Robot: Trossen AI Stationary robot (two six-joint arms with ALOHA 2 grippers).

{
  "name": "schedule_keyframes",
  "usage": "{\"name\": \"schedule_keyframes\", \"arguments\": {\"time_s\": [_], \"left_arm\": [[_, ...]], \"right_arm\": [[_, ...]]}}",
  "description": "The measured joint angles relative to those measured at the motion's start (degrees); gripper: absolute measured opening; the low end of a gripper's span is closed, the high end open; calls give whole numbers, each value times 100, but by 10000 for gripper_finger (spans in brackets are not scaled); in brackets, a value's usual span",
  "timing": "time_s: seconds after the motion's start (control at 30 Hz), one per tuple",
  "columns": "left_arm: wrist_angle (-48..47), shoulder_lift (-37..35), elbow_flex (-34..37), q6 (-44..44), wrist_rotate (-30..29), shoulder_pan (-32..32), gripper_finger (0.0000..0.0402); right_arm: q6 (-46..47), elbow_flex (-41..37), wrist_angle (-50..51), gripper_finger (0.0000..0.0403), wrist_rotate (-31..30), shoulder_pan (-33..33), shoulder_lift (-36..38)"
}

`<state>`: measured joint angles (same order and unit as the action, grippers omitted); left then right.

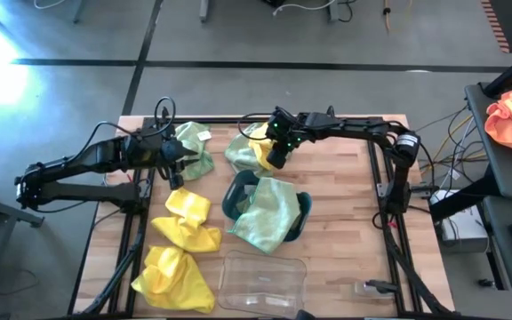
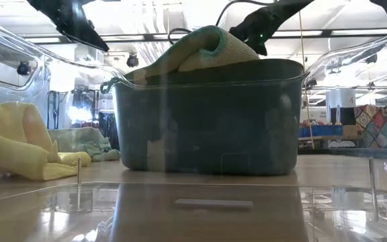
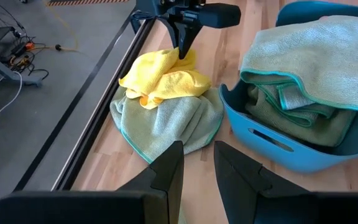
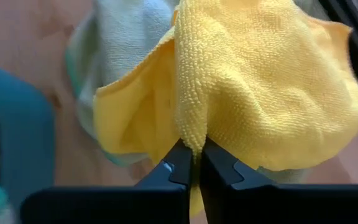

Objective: Sort microfiber towel by color & place in baskets
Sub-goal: Put the top yellow microfiber cloth into the transparent bin

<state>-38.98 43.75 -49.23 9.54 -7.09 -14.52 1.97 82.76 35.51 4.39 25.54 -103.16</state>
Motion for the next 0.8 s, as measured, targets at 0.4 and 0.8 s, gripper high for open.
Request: {"name": "schedule_keyframes", "arguments": {"time_s": [0.4,0.8], "left_arm": [[59,0,0,-104,3,0,75],[189,-1,4,-103,2,0,75]], "right_arm": [[975,7,-36,9,363,-180,916],[2098,9,-928,9,126,-1349,2020]]}}
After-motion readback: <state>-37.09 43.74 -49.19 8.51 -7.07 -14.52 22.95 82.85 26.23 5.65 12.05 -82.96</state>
